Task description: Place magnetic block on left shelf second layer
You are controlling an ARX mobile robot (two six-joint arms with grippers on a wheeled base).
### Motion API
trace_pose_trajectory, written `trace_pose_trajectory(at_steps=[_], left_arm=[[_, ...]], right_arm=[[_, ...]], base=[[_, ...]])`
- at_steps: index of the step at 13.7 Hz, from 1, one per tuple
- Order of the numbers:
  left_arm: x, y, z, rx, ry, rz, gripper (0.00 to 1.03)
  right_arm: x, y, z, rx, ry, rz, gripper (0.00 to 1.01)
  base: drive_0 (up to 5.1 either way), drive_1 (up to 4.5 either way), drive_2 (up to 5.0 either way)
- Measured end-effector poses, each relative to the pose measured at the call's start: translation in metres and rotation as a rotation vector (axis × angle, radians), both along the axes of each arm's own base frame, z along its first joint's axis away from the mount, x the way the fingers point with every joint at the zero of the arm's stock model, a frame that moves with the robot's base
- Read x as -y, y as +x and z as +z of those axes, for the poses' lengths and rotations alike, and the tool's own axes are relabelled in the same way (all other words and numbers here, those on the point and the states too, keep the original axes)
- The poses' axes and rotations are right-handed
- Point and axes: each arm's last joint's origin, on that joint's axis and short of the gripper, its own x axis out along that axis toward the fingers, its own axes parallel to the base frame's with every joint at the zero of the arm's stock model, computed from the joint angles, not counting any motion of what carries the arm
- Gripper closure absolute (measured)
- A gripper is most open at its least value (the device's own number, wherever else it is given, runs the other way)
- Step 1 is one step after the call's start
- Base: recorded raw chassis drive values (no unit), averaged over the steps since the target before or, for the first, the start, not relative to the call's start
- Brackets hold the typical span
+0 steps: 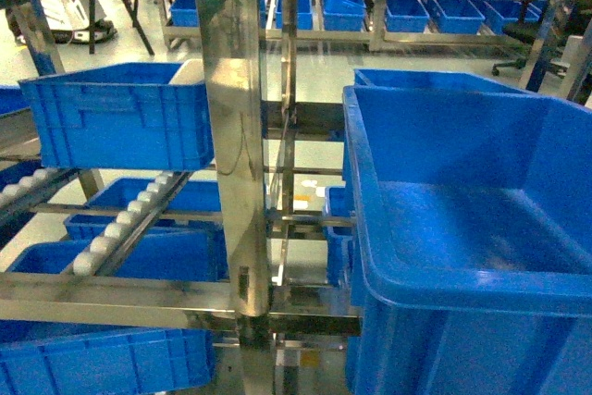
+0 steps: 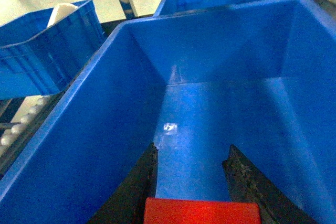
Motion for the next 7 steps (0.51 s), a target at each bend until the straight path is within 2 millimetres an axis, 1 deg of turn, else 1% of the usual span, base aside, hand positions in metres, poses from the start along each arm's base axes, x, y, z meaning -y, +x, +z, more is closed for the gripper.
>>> trace_pose_trajectory(at_steps=[1, 2, 3, 4, 5, 6, 7], left_arm=[[0.000, 0.000, 0.000, 0.000, 0.000, 0.000, 0.05], [0.000, 0.000, 0.000, 0.000, 0.000, 0.000, 0.05], [0.000, 0.000, 0.000, 0.000, 0.000, 0.000, 0.05], [0.000, 0.000, 0.000, 0.000, 0.000, 0.000, 0.05], [0.000, 0.000, 0.000, 0.000, 0.000, 0.000, 0.05], [0.000, 0.000, 0.000, 0.000, 0.000, 0.000, 0.05], [0.000, 0.000, 0.000, 0.000, 0.000, 0.000, 0.05]], right_arm=[[-0.002, 0.008, -0.002, -0.019, 0.017, 0.000, 0.68], [-0.011, 0.026, -0.002, -0.046, 0.054, 0.012, 0.68], [-0.016, 0.036, -0.003, -0.067, 0.059, 0.023, 0.68], [-0.024, 0.052, -0.006, -0.111, 0.054, 0.044, 0.68], [-0.031, 0.085, -0.042, -0.272, -0.019, 0.049, 0.68], [-0.030, 0.102, -0.061, -0.277, -0.162, -0.029, 0.68], [-0.034, 0.098, -0.051, -0.174, -0.202, -0.036, 0.50]], base=[[0.0, 0.00, 0.0], [0.0, 0.00, 0.0], [0.0, 0.00, 0.0], [0.0, 0.00, 0.0], [0.0, 0.00, 0.0], [0.0, 0.00, 0.0], [0.0, 0.00, 0.0]])
